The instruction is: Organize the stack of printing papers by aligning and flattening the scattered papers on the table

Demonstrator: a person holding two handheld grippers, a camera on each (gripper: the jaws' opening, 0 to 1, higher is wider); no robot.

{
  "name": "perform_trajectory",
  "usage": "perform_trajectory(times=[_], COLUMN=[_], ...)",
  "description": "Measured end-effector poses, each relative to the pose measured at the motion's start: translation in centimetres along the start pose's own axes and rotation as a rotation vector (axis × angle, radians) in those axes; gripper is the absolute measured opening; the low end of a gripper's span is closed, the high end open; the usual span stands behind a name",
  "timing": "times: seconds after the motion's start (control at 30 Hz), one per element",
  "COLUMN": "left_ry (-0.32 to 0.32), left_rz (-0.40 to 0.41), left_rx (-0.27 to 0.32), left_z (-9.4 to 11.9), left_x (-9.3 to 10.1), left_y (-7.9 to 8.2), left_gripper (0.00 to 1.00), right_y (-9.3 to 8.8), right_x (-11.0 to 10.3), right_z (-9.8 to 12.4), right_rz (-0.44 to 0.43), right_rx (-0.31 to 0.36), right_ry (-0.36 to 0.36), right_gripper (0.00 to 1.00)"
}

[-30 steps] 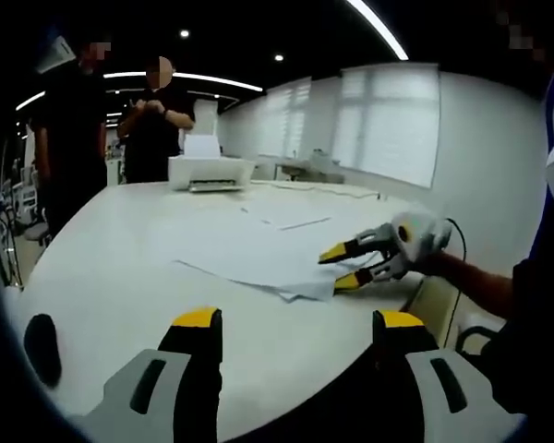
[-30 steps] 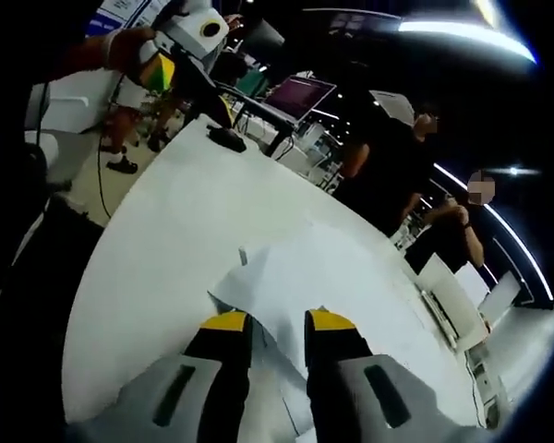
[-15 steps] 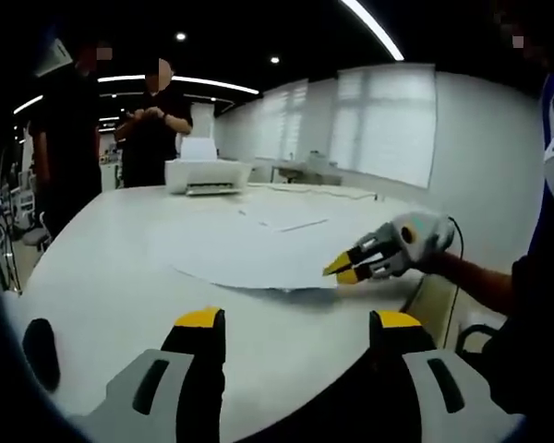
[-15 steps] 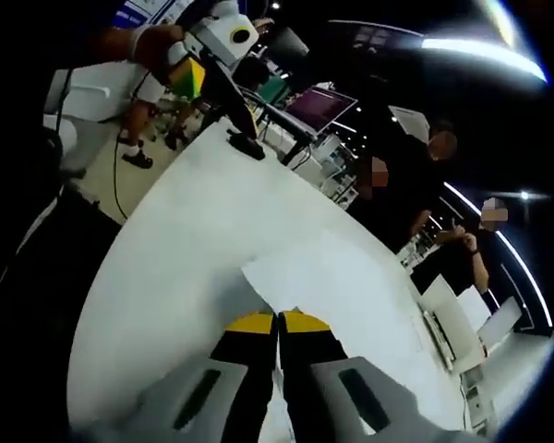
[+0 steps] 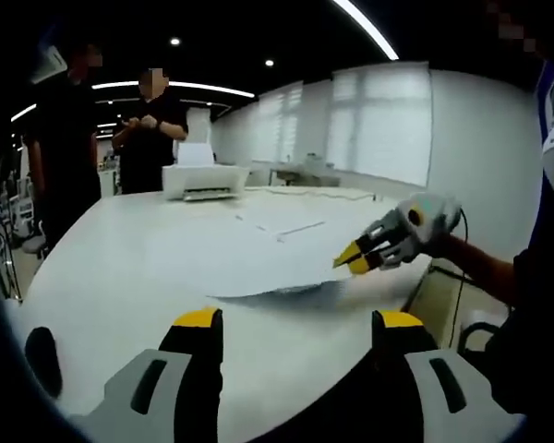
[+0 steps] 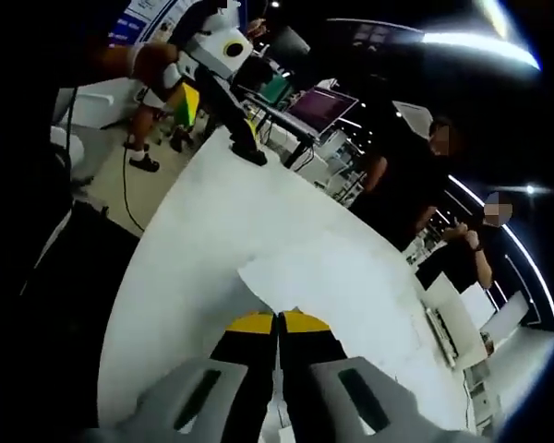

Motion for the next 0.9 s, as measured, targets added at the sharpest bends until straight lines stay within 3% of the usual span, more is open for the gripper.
perform_trajectory(times=[0.23, 0.57, 0.9], left_ry=[-0.001, -0.045, -0.088], left_rz=[-0.032, -0.075, -0.148], left_rx=[-0.009, 0.042, 0.063], left_z=[-1.1, -3.0, -5.1], left_x=[0.0, 0.6, 1.7], left_y=[0.0, 1.5, 2.3], left_gripper=[0.68, 0.68, 0.68], right_y=[0.9, 3.0, 5.3], right_x=[0.8, 2.0, 1.8], right_z=[1.8, 4.2, 6.2], right_rz=[0.028, 0.098, 0.174], right_rx=[-0.012, -0.045, -0.086], right_ry=[0.011, 0.056, 0.117], right_gripper=[0.00, 0.00, 0.00])
Point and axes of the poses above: the point that each gripper's makers call its tool centre point, and the gripper's own axes: z roughly backward along the fingers, x roughly to its right, y roughly out of its top, the point moved 4 cm from there along z, roughly backward along the fingers, and after that the axes turned 1 degree about y, right-handed, at the moved point
